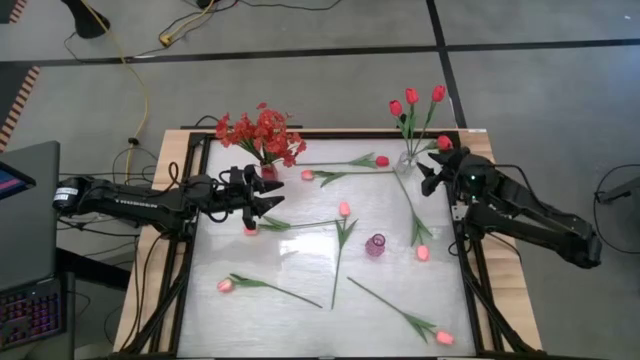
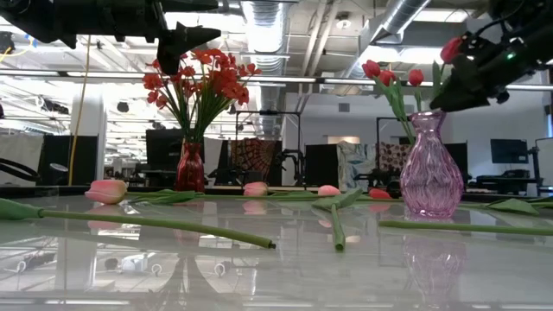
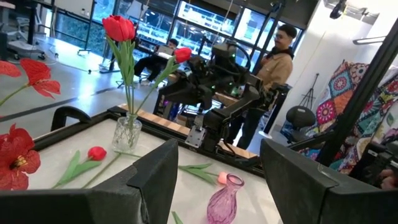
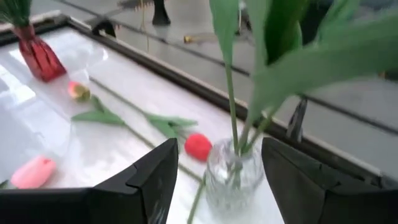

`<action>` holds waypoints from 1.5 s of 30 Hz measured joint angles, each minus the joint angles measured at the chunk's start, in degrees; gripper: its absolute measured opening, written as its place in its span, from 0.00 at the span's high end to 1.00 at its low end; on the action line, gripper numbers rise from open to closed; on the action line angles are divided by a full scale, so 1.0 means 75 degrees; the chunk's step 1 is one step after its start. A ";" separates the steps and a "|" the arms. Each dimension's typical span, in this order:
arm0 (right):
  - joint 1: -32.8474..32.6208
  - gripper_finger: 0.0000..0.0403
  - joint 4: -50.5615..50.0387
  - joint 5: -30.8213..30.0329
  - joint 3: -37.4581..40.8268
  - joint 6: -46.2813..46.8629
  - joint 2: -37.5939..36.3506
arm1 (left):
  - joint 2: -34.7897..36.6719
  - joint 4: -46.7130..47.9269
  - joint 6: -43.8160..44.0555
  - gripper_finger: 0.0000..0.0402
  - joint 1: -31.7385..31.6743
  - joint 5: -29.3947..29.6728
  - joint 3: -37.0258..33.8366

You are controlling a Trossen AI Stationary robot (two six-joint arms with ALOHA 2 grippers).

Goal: Sort flowers into vase by color
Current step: Put the red tulip into the transparent flower vase

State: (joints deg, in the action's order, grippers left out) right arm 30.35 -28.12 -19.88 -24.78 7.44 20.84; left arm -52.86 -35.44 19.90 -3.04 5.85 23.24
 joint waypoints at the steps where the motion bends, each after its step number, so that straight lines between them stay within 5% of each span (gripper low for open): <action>1: 0.0009 0.36 -0.0179 0.0042 -0.0074 0.0155 0.0054 | 0.0000 0.0000 -0.0001 0.47 0.0000 -0.0002 0.0000; 25: -0.0152 0.36 -0.0978 0.1764 -0.1130 0.1221 0.3097 | 0.0000 0.0137 -0.0029 0.47 -0.0001 -0.0001 0.0000; 45: -0.0871 0.42 -0.3052 0.1877 -0.2363 0.1713 0.4321 | -0.0003 0.1008 -0.0687 0.47 0.0067 -0.0401 0.0000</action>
State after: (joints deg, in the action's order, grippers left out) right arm 23.82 -51.02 -5.80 -42.50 20.29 53.25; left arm -52.88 -27.88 14.75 -2.53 2.84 23.24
